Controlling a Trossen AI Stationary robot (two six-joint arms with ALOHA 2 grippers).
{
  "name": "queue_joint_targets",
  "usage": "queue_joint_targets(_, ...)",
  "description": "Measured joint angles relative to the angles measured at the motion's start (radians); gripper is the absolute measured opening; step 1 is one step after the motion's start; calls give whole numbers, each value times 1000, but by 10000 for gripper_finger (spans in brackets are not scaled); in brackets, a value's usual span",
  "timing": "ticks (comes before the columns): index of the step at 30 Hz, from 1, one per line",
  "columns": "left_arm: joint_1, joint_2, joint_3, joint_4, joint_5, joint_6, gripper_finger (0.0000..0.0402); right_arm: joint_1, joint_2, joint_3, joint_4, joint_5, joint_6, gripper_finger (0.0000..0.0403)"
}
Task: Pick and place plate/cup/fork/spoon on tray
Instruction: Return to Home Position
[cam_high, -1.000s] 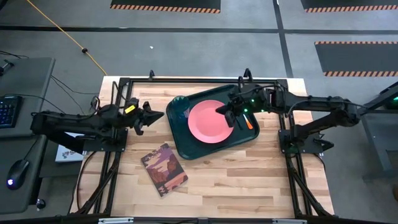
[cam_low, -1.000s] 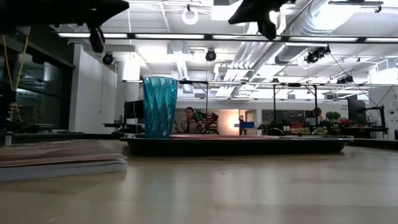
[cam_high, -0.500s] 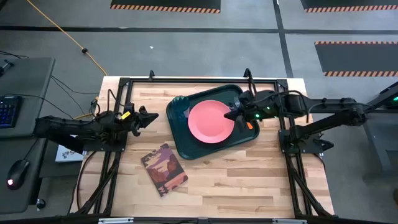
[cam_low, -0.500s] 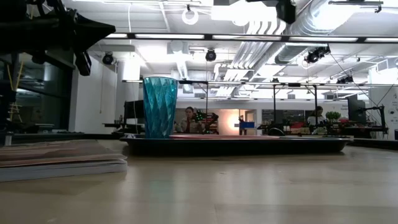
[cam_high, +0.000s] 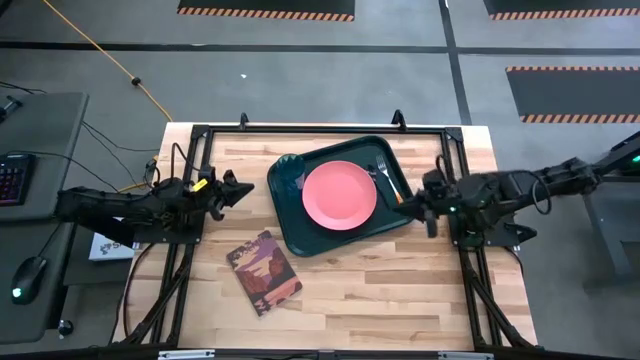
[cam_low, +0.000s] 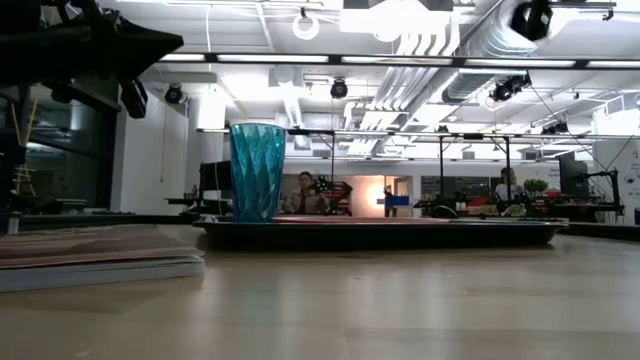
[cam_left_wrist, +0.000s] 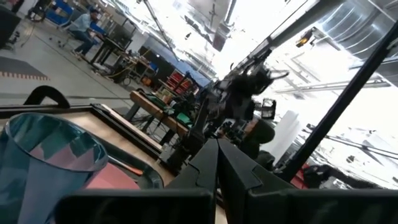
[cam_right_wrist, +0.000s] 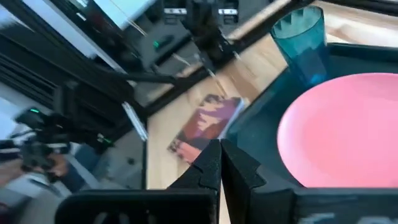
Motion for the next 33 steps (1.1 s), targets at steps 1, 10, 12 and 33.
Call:
queue_joint_targets(1, 0, 0, 0, 0, -6, 0, 0, 4, -52, -65, 48, -7, 14, 0)
queue_joint_targets(10, 0, 0, 0, -1, -19, 0, 0, -144, -489, -377, 198, -126, -125, 0)
queue_joint_targets(12, 0, 1, 1, -8, -19, 0, 0, -165, -570, -393, 180, -128, -165, 0)
queue_joint_targets(33, 0, 13, 2, -57, -11, 0, 0, -169, -747, -802, 496, -187, -239, 0)
